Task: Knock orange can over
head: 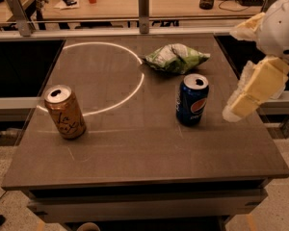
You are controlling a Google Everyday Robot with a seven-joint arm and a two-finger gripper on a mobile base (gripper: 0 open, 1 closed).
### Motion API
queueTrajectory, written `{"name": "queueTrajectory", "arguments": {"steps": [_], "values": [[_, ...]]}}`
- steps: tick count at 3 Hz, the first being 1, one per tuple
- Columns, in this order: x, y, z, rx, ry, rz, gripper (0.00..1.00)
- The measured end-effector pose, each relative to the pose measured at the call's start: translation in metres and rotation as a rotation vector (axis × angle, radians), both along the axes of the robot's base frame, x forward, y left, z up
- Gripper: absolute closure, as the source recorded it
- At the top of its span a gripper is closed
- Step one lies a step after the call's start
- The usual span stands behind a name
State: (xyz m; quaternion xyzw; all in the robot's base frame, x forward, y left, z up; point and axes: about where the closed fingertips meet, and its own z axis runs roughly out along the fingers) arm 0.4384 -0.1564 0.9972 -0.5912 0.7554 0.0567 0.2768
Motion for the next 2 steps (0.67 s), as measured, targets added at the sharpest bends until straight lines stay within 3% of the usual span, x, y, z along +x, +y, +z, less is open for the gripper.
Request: {"name": "queueTrajectory", "arguments": {"steps": [2], "values": [[0.004, 0.069, 0.016, 0.273, -0.029, 0.029, 0.0]]}}
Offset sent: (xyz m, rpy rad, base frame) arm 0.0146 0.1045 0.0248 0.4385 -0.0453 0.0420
